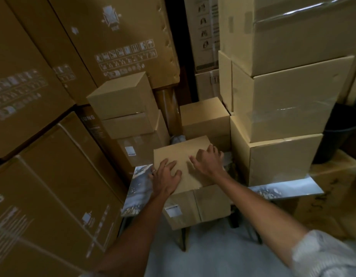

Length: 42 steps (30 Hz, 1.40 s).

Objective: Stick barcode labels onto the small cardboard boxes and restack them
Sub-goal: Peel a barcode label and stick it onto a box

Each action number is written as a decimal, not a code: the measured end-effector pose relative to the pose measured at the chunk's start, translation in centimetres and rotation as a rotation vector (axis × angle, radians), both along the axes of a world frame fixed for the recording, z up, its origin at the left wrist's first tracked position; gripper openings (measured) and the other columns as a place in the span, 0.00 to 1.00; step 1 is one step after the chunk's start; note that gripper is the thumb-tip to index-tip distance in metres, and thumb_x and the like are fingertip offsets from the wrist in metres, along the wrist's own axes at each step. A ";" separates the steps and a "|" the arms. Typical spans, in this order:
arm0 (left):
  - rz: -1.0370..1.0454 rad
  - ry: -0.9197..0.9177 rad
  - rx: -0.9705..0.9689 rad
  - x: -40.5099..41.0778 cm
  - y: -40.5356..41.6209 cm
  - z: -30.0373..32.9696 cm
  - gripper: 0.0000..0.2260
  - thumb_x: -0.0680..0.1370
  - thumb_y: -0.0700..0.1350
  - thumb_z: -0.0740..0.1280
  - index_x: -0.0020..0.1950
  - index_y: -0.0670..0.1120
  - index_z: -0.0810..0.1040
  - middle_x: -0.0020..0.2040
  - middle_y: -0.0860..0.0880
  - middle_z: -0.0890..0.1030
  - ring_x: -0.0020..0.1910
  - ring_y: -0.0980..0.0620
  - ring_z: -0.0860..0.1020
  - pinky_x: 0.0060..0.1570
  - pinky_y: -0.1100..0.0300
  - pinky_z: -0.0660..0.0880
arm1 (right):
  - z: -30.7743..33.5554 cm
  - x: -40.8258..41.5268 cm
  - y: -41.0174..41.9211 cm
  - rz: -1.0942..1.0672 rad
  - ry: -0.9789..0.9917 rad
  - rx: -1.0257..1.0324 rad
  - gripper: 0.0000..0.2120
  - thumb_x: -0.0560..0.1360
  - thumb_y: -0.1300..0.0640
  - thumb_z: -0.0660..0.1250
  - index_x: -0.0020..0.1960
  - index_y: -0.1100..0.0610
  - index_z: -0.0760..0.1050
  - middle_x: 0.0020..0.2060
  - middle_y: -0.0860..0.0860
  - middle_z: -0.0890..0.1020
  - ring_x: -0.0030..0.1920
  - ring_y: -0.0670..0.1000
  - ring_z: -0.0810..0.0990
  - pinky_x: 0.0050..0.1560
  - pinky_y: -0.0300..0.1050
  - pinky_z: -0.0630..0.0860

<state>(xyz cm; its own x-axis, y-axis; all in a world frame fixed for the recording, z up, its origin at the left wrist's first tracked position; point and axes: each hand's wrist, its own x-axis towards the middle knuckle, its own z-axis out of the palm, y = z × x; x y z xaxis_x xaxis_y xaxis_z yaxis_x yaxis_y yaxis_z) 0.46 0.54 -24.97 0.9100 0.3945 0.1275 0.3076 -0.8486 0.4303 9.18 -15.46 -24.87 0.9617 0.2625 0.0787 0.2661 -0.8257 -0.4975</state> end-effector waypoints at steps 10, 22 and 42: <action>-0.186 0.030 0.058 2.7 4.7 -1.4 0.21 0.83 0.56 0.62 0.77 0.60 0.69 0.82 0.52 0.61 0.80 0.43 0.57 0.77 0.44 0.49 | -2.9 -0.2 1.7 0.021 -0.213 -0.096 0.23 0.79 0.35 0.54 0.62 0.52 0.72 0.64 0.57 0.72 0.69 0.61 0.66 0.73 0.71 0.54; -0.401 -0.017 0.169 9.4 6.9 -1.7 0.22 0.84 0.53 0.56 0.78 0.54 0.68 0.80 0.50 0.66 0.80 0.45 0.61 0.76 0.47 0.55 | -1.0 7.6 4.4 0.089 -0.312 0.150 0.21 0.80 0.43 0.55 0.38 0.54 0.78 0.35 0.51 0.79 0.36 0.51 0.76 0.44 0.54 0.77; -0.331 -0.149 -0.095 9.9 7.7 -2.9 0.22 0.80 0.54 0.60 0.71 0.51 0.78 0.76 0.50 0.73 0.78 0.47 0.64 0.75 0.50 0.56 | -11.7 -10.6 8.4 0.006 0.117 0.673 0.31 0.78 0.56 0.67 0.77 0.60 0.59 0.70 0.56 0.69 0.69 0.52 0.69 0.70 0.48 0.68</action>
